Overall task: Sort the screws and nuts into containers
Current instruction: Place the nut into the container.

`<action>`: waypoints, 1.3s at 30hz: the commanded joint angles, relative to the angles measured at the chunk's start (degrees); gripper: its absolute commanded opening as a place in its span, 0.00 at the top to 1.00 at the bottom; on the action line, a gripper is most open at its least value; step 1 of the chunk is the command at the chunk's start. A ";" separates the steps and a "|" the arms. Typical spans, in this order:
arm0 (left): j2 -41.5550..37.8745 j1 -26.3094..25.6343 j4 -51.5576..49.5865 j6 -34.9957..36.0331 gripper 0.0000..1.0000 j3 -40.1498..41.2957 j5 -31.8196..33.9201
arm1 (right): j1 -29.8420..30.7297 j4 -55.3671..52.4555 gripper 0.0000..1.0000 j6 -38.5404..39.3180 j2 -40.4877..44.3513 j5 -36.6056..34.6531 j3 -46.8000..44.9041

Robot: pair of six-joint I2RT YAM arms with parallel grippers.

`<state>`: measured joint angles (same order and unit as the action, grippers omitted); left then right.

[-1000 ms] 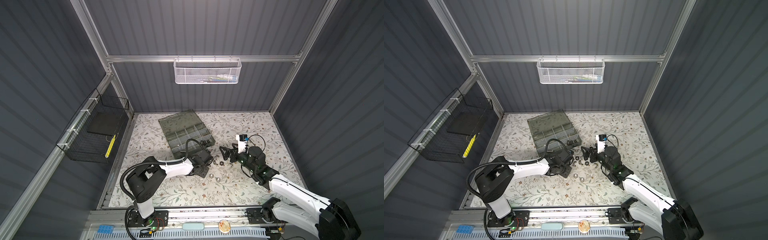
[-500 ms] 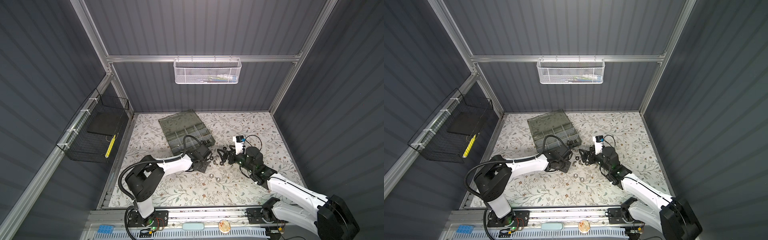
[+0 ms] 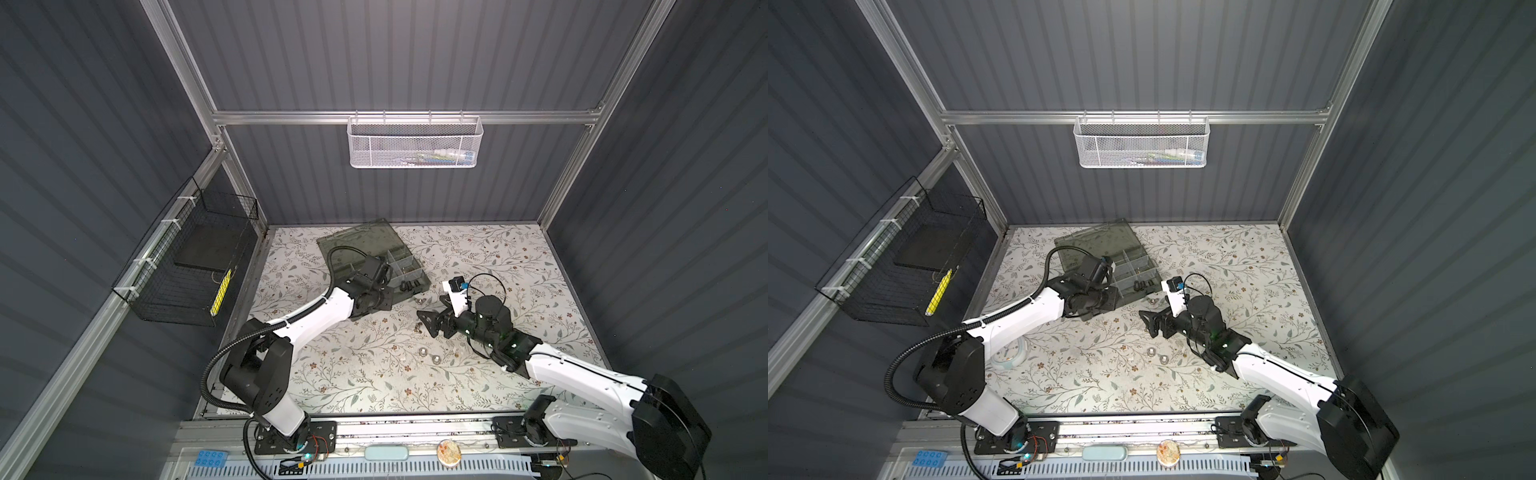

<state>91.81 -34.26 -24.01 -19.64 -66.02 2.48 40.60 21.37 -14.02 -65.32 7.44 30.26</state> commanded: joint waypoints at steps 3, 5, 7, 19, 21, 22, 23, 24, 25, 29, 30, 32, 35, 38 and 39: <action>-1.20 9.05 -1.53 1.42 0.74 -1.67 -3.68 | 1.88 -1.95 0.01 2.46 -3.14 0.08 2.95; -1.45 12.03 -0.02 0.14 0.74 -1.17 -4.76 | 2.87 -2.62 0.01 3.22 -4.02 -0.27 3.72; -1.38 14.14 1.56 -0.82 0.74 -0.63 -4.77 | 3.64 -3.06 0.01 3.80 -4.72 -0.69 4.30; 6.58 19.23 5.29 -3.65 0.75 -1.83 -3.11 | 5.02 -3.70 0.01 4.69 -5.75 -1.81 5.07; 7.46 19.28 5.51 -3.48 0.75 -1.51 -3.59 | 5.02 -3.78 0.01 4.67 -5.65 -1.90 5.07; 7.81 19.23 5.61 -3.62 0.75 -1.39 -4.15 | 5.02 -3.70 0.01 4.63 -5.58 -1.99 5.07; 8.11 19.25 5.88 -3.65 0.75 -1.10 -4.70 | 5.02 -3.70 0.01 4.69 -5.73 -2.14 5.07; 8.26 19.23 6.04 -3.74 0.75 -0.80 -4.93 | 5.01 -3.70 0.01 4.68 -5.79 -2.17 5.08; 8.40 19.23 6.24 -3.80 0.74 -0.48 -5.02 | 5.02 -3.72 0.01 4.65 -5.96 -2.17 5.18; 9.16 19.23 6.18 -3.66 0.67 -0.08 -5.03 | 5.02 -3.44 0.01 4.29 -6.17 -2.25 5.17; 9.33 19.23 6.12 -3.65 0.66 -0.12 -5.03 | 5.02 -3.39 0.01 4.23 -6.19 -2.30 5.20; 9.28 19.23 6.35 -3.70 0.66 0.13 -5.12 | 5.02 -3.20 0.01 4.18 -6.23 -2.60 5.12; 8.97 19.23 6.35 -3.74 0.64 0.43 -5.18 | 4.93 -3.17 0.01 4.33 -6.14 -3.20 4.99; 8.29 19.16 6.35 -3.92 0.62 0.63 -5.46 | 4.93 -3.11 0.01 4.32 -6.01 -3.66 4.83; 8.07 19.15 6.34 -3.92 0.61 0.66 -5.47 | 4.93 -3.03 0.01 4.35 -5.84 -3.79 4.81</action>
<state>100.05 -15.07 -17.72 -23.20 -66.22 -1.76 45.32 18.17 -10.02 -71.00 4.71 33.89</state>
